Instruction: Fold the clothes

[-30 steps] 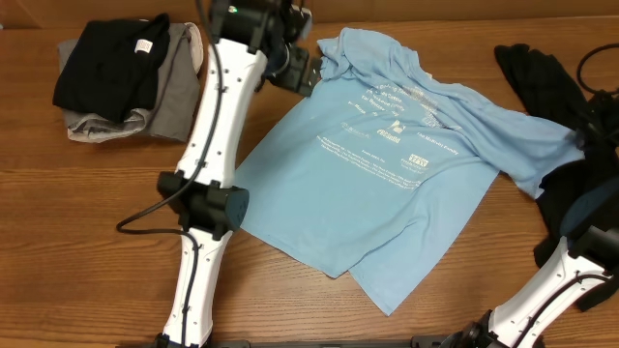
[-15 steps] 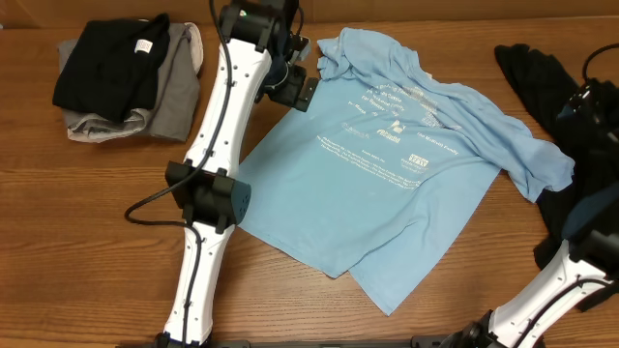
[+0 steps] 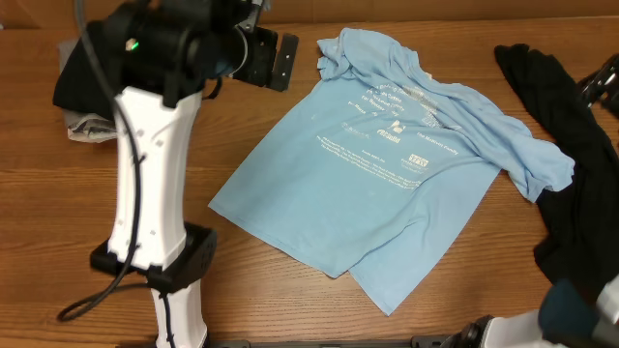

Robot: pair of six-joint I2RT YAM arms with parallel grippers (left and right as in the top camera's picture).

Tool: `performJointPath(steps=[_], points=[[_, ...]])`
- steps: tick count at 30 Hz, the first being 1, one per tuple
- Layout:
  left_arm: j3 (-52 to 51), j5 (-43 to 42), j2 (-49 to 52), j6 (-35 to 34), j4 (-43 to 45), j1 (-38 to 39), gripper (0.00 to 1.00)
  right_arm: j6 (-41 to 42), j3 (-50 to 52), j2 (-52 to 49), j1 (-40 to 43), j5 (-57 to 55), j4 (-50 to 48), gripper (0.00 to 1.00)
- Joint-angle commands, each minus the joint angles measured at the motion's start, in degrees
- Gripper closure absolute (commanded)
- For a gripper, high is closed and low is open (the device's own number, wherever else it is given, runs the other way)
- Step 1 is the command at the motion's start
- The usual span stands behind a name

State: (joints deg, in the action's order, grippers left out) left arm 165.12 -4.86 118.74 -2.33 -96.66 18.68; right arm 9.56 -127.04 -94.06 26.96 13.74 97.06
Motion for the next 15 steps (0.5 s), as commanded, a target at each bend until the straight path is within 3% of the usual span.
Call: performJointPath(steps=[1, 10, 15], points=[[-3.3, -1.1, -1.9, -1.6, -0.2, 0.9, 0.0, -1.2, 5.2, 5.5, -1.6, -0.2, 0.0, 0.02], [-29.8, 5.4, -11.4, -4.3, -0.2, 0.5, 0.0, -2.3, 28.9, 22.8, -2.2, -1.1, -5.8, 0.02], [-43.7, 5.5, -11.2, -6.2, 2.5, 0.4, 0.0, -2.5, 38.7, 26.2, -2.2, 0.0, -10.6, 0.01]])
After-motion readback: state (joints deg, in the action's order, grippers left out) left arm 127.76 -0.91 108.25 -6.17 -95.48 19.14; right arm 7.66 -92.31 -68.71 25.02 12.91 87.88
